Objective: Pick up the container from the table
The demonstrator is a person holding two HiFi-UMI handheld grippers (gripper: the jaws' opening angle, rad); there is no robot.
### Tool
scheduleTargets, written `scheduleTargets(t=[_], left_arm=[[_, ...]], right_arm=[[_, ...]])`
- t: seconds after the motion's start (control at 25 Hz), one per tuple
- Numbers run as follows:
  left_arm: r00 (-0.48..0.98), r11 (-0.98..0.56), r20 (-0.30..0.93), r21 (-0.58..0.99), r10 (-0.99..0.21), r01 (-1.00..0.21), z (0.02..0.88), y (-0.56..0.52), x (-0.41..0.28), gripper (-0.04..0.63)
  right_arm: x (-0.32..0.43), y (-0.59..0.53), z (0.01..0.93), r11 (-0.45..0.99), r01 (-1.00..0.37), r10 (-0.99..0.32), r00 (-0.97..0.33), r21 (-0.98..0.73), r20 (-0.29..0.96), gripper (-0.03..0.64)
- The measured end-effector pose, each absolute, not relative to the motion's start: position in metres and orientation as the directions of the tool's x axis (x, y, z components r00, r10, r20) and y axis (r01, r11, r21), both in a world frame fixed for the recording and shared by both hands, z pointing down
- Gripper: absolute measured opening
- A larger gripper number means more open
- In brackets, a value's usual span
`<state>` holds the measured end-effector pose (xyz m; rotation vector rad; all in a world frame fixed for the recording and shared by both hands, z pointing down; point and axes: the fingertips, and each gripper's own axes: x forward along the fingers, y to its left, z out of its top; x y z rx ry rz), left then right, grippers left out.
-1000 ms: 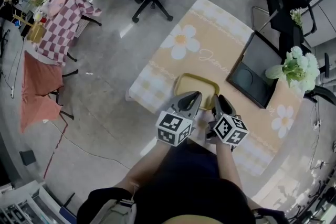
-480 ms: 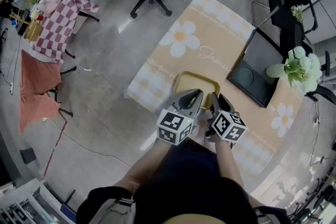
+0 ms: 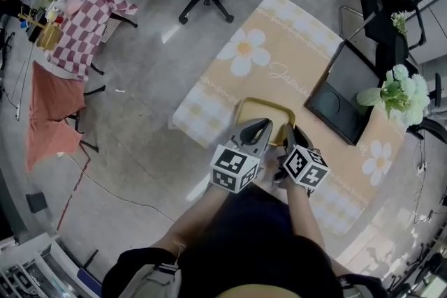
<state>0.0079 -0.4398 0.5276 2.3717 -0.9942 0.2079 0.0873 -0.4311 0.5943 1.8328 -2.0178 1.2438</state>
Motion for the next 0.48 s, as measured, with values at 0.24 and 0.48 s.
scheduleTargets(t=[0.24, 0.48], left_arm=[[0.712, -0.577, 0.328, 0.424, -0.621, -0.698, 0.522, -0.435, 0.005, 0.025], [0.718, -0.594, 0.305, 0.411, -0.625, -0.692, 0.512, -0.429, 0.006, 0.025]], right_arm=[[0.095, -0.433, 0.589, -0.093, -0.890, -0.774, -0.217, -0.446, 0.594, 0.041], [0.107, -0.430, 0.578, -0.106, -0.899, -0.796, -0.179, -0.425, 0.578, 0.041]])
